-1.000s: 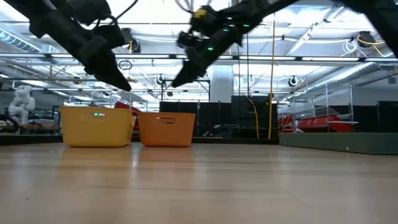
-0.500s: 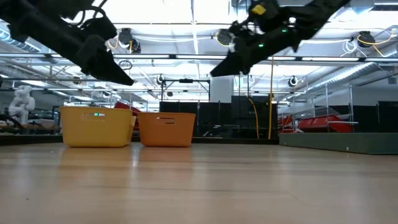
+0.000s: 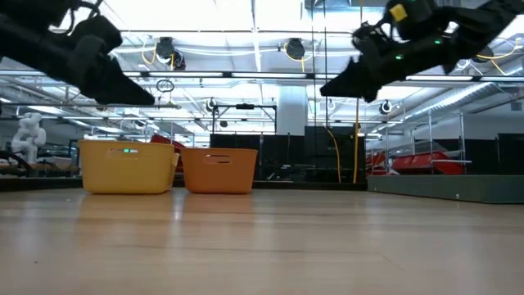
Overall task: Sort batteries
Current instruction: Return to Home Position
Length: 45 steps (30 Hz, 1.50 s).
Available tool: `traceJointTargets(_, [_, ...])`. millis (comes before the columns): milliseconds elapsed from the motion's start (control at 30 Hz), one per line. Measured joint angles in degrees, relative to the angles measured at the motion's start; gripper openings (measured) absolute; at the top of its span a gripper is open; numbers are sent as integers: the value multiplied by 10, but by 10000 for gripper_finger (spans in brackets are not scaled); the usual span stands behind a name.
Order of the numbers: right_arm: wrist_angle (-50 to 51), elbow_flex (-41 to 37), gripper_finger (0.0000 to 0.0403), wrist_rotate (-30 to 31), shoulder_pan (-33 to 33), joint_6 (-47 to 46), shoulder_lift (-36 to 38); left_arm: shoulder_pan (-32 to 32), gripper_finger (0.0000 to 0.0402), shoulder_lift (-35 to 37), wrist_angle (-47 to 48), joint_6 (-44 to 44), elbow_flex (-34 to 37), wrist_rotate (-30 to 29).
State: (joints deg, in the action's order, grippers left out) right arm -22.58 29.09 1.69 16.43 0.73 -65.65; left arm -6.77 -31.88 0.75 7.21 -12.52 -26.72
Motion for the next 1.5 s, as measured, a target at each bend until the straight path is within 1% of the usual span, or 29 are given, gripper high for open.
traceJointTargets(133, [-6,-53,49,0,5,-25,56,0,72,66,-19,0,29,8])
traceJointTargets(267, [-63,-117,49,1,4,-48,114,0,45,114,-12,0,33,7])
traceJointTargets(333, [-91,-151,49,1,4,-58,144,0,35,133,-4,0,33,6])
traceJointTargets(467, [-141,-212,49,5,5,-78,201,0,21,166,27,-1,33,-17])
traceJointTargets(633, [-144,-253,43,17,5,-93,254,0,9,196,44,-10,39,-32])
traceJointTargets(800, [-143,-284,8,16,5,-95,298,0,4,228,30,-17,74,-33])
traceJointTargets(833, [-128,-284,4,18,5,-95,307,-1,4,235,30,-17,78,-32])
traceJointTargets(1033, [-86,-283,2,18,4,-88,351,-11,3,281,27,-31,90,-28])
traceJointTargets(1200, [-48,-283,1,17,4,-75,397,-26,2,318,53,-37,91,-13])
traceJointTargets(1267, [-34,-283,1,15,4,-70,418,-35,2,319,54,-46,91,-3])
traceJointTargets(1433, [5,-283,0,8,-9,-39,476,-54,2,319,55,-46,90,-3])
traceJointTargets(1500, [12,-283,0,-4,-17,-21,498,-63,2,319,56,-51,90,-1])
